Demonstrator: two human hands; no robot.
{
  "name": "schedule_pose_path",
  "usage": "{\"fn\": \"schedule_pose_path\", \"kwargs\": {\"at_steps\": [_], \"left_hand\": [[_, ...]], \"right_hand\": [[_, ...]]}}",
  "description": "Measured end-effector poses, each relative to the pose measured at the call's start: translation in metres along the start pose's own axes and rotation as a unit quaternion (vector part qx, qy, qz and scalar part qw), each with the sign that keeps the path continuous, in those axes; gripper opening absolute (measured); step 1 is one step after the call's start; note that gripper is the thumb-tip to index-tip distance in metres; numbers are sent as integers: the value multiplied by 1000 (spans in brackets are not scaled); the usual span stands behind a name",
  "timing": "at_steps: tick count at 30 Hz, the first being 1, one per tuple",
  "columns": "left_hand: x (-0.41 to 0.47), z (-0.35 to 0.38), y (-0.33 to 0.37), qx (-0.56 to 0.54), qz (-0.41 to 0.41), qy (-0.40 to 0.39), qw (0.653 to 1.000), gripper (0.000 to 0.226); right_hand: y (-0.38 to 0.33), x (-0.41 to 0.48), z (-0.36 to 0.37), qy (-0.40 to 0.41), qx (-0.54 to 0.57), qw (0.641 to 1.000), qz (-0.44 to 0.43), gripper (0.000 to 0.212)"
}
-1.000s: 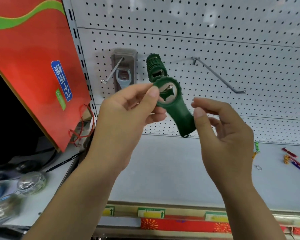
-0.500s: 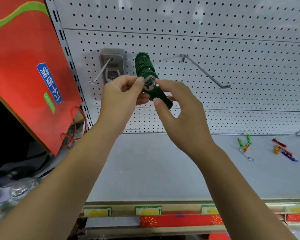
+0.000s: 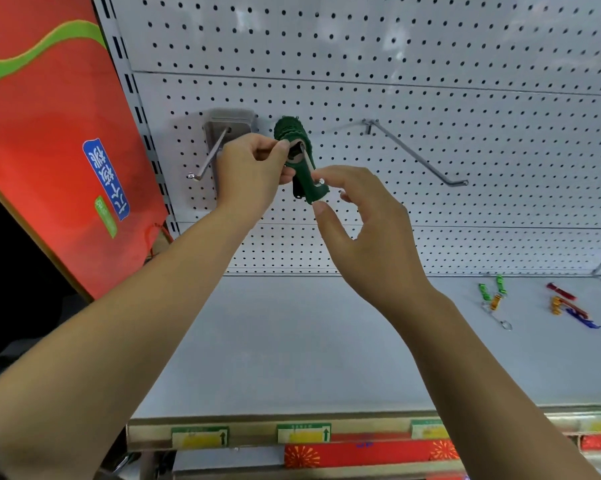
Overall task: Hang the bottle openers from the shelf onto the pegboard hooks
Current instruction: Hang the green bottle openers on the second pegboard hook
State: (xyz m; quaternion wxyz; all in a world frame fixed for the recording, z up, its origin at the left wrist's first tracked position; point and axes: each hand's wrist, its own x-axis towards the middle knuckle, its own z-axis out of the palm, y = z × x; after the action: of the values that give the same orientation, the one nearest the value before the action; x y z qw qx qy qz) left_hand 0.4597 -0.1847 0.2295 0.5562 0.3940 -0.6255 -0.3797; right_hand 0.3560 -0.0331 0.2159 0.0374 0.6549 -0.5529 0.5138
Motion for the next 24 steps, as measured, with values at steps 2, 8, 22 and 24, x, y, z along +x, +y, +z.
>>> {"fn": "schedule_pose_path", "kwargs": {"at_steps": [2, 8, 22, 24], "left_hand": [[10, 4, -5, 0, 0, 11, 1000, 12], [27, 12, -16, 8, 3, 17, 1000, 17], [40, 16, -21, 77, 31, 17, 996, 17], [38, 14, -21, 61, 17, 30, 998, 18]], "right_hand": [[1, 1, 0, -2, -6, 1000, 4, 30], [-2, -2, -1, -11, -19, 1000, 14, 32], [-2, -3, -8, -51, -25, 998, 29, 38], [-1, -3, -9, -54, -29, 998, 28, 39]]}}
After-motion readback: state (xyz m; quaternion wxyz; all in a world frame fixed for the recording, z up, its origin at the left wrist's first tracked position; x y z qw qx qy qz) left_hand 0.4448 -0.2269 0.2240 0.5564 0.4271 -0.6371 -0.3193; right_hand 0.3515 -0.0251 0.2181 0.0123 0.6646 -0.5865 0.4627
